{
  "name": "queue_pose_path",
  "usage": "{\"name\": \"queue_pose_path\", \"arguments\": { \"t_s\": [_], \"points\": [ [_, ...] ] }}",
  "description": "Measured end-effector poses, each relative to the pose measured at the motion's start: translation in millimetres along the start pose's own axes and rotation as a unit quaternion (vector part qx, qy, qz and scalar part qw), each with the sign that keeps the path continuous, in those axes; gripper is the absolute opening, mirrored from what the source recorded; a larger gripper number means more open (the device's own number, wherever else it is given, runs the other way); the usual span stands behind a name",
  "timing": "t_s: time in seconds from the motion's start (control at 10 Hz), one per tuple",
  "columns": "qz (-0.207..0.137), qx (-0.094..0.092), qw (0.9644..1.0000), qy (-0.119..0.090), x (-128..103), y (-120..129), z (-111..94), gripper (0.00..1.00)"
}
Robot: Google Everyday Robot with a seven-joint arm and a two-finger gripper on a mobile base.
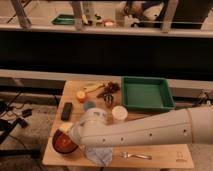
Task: Stack bowls on top of each other
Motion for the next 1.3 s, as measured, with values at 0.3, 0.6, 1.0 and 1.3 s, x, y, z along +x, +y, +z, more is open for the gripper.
{"name": "queue_pose_path", "arguments": {
  "t_s": [0.3,0.6,1.0,1.3],
  "points": [
    [0.0,0.0,1.0,0.0,0,0,0,0.8],
    [0.0,0.0,1.0,0.0,0,0,0,0.8],
    [0.015,-0.002,0.9997,0.018,12,9,-7,0.8],
    [0.026,-0.004,0.999,0.036,22,16,-14,0.8]
  ]
}}
